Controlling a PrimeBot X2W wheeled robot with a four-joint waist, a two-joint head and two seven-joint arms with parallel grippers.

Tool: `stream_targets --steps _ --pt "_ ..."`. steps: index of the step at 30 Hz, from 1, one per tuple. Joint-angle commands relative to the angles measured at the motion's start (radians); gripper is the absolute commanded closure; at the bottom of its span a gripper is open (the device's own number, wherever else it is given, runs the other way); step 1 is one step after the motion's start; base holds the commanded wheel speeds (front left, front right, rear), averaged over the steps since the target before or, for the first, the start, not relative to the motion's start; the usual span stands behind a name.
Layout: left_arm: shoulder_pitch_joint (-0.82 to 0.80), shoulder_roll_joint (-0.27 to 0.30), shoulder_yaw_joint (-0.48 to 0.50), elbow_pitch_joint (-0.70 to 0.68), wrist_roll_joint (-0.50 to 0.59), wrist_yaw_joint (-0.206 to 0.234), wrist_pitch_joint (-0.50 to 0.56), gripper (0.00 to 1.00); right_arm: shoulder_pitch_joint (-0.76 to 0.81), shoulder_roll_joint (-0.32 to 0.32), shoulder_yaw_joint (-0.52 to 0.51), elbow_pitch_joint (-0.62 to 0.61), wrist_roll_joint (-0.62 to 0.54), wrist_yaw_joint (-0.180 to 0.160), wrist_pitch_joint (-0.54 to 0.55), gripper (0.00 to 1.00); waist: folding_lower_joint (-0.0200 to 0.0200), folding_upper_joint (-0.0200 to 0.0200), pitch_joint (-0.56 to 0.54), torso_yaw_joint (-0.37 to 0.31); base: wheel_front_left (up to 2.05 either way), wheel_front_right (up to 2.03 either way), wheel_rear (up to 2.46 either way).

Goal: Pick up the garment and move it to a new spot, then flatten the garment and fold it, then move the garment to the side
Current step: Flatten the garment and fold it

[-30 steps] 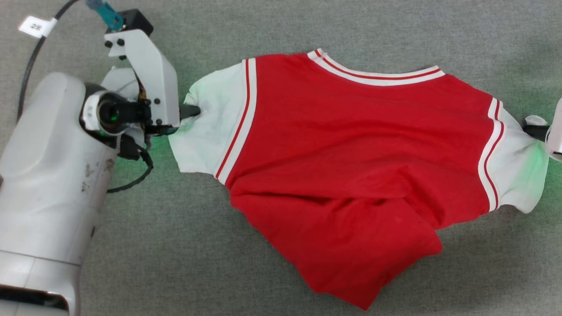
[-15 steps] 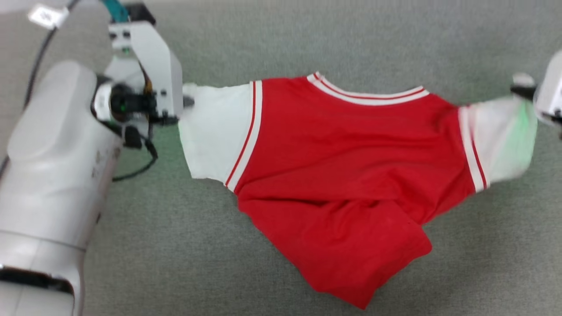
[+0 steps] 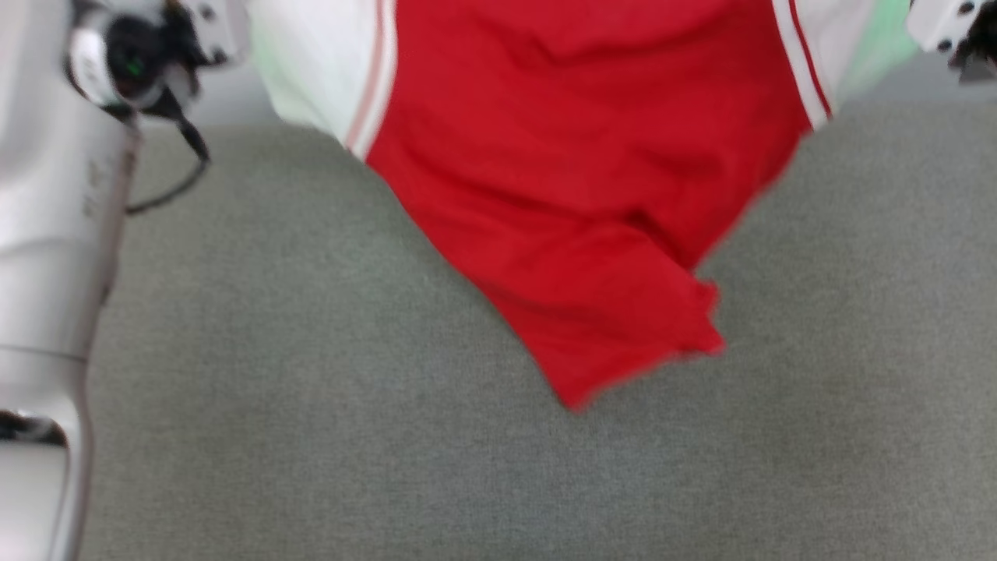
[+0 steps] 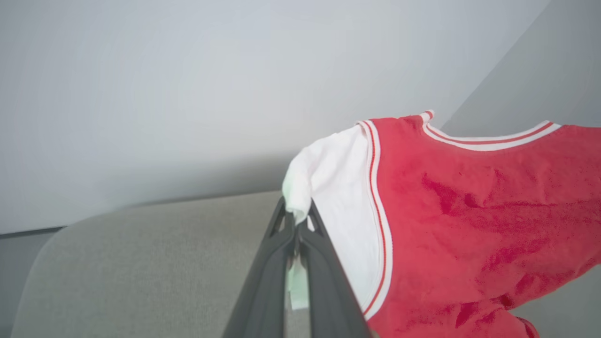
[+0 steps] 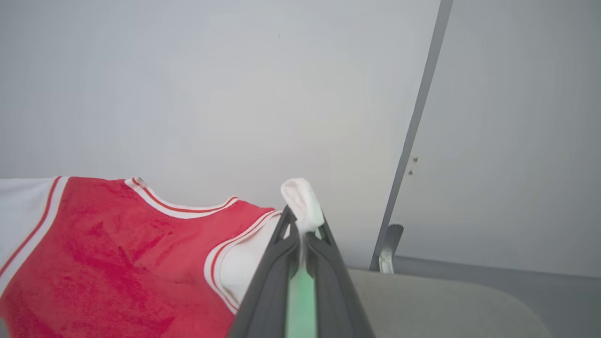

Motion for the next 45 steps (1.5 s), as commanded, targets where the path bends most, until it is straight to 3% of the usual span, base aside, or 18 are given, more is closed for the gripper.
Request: stream_targets --steps 1,4,9,16,23,28,31,39,45 --pt "-0.019 0.006 0.009 0.011 0.007 0.006 -0.027 1.00 -0.024 -0.008 0.019 0.010 0.012 0.000 -0.046 1.00 0.0000 -0.0001 -0.053 0.014 0.00 0.00 0.00" --pt "-0.062 0.005 0.026 0.033 0.016 0.016 -0.102 1.00 -0.071 -0.024 0.072 0.051 0.028 0.000 -0.161 1.00 0.0000 -0.0001 -0.076 0.024 0.00 0.00 0.00" --pt "-0.097 -0.001 0.046 0.068 0.008 0.004 -0.177 1.00 -0.132 -0.030 0.136 0.126 0.070 0.000 -0.263 1.00 0.0000 -0.0001 -0.089 0.040 0.00 0.00 0.00" --pt "-0.148 -0.012 0.071 0.098 0.001 -0.001 -0.279 1.00 -0.220 -0.051 0.196 0.198 0.108 0.000 -0.394 1.00 0.0000 -0.0001 -0.025 0.052 0.00 0.00 0.00" --pt "-0.251 -0.025 0.075 0.115 0.018 -0.039 -0.392 1.00 -0.359 -0.054 0.224 0.282 0.073 0.000 -0.541 1.00 0.0000 -0.0001 0.132 0.046 0.00 0.00 0.00" --pt "-0.374 -0.030 0.080 0.137 0.054 -0.056 -0.551 1.00 -0.478 -0.057 0.215 0.349 -0.011 0.000 -0.737 1.00 0.0000 -0.0001 0.247 0.039 0.00 0.00 0.00" --pt "-0.480 -0.038 0.099 0.157 0.055 -0.052 -0.632 1.00 -0.561 -0.068 0.196 0.385 -0.078 0.000 -0.800 1.00 0.0000 -0.0001 0.313 0.038 0.00 0.00 0.00" --pt "-0.741 -0.077 0.123 0.198 0.051 -0.079 -0.768 1.00 -0.701 -0.096 0.099 0.298 -0.252 0.000 -0.819 1.00 0.0000 -0.0001 0.555 0.068 0.00 0.00 0.00" --pt "-0.792 -0.100 0.115 0.233 0.047 -0.110 -0.864 1.00 -0.692 -0.065 0.049 0.237 -0.318 0.000 -0.819 1.00 0.0000 -0.0001 0.711 0.103 0.00 0.00 0.00"
